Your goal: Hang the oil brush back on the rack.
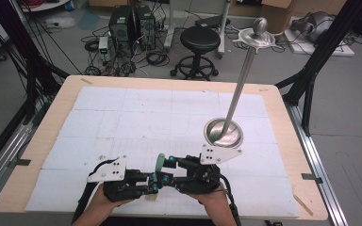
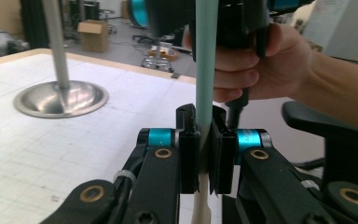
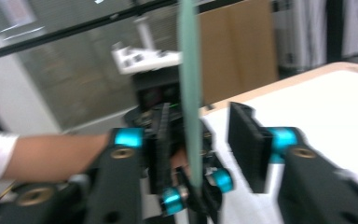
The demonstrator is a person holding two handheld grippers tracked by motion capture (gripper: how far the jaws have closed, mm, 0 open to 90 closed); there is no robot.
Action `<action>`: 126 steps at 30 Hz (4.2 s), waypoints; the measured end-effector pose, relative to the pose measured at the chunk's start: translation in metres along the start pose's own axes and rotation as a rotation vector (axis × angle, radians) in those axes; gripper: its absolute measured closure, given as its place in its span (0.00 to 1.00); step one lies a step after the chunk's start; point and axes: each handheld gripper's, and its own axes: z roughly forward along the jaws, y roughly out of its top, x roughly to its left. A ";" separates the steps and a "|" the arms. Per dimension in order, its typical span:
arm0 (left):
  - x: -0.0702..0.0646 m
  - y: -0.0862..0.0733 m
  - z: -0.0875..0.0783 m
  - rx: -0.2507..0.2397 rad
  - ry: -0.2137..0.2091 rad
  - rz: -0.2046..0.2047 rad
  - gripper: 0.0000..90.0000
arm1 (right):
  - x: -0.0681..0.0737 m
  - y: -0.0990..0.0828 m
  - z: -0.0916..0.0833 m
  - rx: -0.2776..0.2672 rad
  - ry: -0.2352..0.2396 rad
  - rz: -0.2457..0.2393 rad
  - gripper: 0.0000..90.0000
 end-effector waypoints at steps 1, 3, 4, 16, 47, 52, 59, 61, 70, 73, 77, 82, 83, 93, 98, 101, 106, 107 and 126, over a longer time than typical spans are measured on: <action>0.000 0.000 0.000 0.003 0.020 -0.001 0.93 | 0.001 0.000 -0.002 -0.008 -0.032 -0.001 0.56; -0.001 0.001 -0.001 0.008 0.067 -0.008 0.93 | 0.003 0.001 -0.005 -0.025 -0.089 -0.010 0.55; -0.001 0.001 -0.001 0.009 0.095 -0.009 0.93 | 0.005 0.002 -0.006 -0.036 -0.111 -0.018 0.55; -0.001 0.002 0.001 0.012 0.265 -0.024 0.94 | 0.022 0.014 0.008 -0.014 -0.357 -0.056 0.53; -0.010 0.000 0.021 0.013 0.498 -0.006 0.93 | 0.029 0.014 0.043 -0.018 -0.571 0.005 0.83; -0.011 0.000 0.021 0.010 0.517 0.010 0.93 | 0.028 0.014 0.042 -0.024 -0.547 0.033 0.85; -0.009 0.001 0.018 0.004 0.467 -0.013 0.92 | 0.028 0.015 0.039 -0.018 -0.517 0.026 0.85; -0.008 0.003 0.013 0.001 0.441 -0.024 0.85 | 0.028 0.016 0.037 -0.009 -0.513 0.002 0.85; 0.004 0.007 -0.007 -0.038 0.156 -0.039 0.66 | 0.021 0.025 0.014 -0.008 -0.384 -0.035 0.86; 0.004 0.006 -0.007 -0.023 0.094 -0.028 0.63 | 0.018 0.028 0.008 -0.013 -0.295 -0.043 0.86; 0.004 0.005 -0.006 -0.014 0.036 -0.021 0.60 | 0.013 0.029 0.004 -0.011 -0.169 -0.053 0.86; 0.005 0.006 -0.008 -0.027 -0.032 -0.027 0.60 | 0.006 0.026 0.001 -0.004 -0.042 -0.048 0.86; 0.005 0.006 -0.008 -0.032 -0.043 -0.032 0.60 | 0.005 0.026 0.002 0.000 -0.019 -0.053 0.85; 0.005 0.006 -0.007 -0.023 -0.142 -0.032 0.66 | -0.003 0.023 0.008 0.001 0.159 -0.071 0.85; 0.005 0.006 -0.006 -0.016 -0.176 -0.030 0.72 | -0.003 0.023 0.011 0.023 0.202 -0.084 0.85; 0.005 0.005 -0.005 -0.013 -0.181 -0.028 0.75 | -0.004 0.023 0.012 0.025 0.219 -0.089 0.85; 0.004 0.005 -0.006 -0.020 -0.168 -0.007 0.88 | -0.005 0.023 0.012 0.019 0.228 -0.084 0.85; 0.004 0.005 -0.006 -0.020 -0.164 -0.006 0.90 | -0.005 0.023 0.012 0.020 0.225 -0.084 0.85; 0.000 0.008 -0.003 0.010 0.234 0.005 0.91 | 0.020 0.025 0.017 -0.023 -0.268 -0.032 0.55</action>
